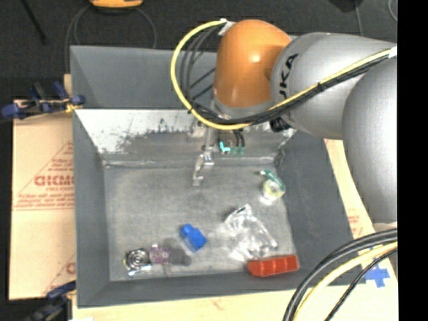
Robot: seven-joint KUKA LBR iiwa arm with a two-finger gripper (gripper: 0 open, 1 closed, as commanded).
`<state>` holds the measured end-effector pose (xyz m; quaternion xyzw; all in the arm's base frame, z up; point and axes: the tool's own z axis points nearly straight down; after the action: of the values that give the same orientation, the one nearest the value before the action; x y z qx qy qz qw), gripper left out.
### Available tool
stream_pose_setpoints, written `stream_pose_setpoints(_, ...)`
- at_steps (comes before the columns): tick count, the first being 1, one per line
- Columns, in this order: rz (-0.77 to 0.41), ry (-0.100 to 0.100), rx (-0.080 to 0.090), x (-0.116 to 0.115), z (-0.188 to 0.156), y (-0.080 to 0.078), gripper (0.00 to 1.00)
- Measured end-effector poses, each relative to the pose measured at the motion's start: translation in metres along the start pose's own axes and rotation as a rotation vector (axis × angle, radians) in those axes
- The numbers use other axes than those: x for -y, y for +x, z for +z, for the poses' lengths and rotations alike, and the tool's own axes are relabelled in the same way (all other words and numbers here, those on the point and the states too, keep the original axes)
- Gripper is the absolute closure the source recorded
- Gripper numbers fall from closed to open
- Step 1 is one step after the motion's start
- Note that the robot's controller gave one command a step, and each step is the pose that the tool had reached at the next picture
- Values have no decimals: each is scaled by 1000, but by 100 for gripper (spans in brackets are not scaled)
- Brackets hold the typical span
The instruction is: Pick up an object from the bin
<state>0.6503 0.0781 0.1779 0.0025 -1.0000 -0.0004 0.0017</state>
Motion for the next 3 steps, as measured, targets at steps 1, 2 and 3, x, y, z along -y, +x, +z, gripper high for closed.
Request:
stream_pose_setpoints(1,-254,1,12,-72,96,72,0)
stream_pose_setpoints(2,-269,4,3,0,77,112,0)
stream_pose_setpoints(3,-191,0,4,4,59,123,0)
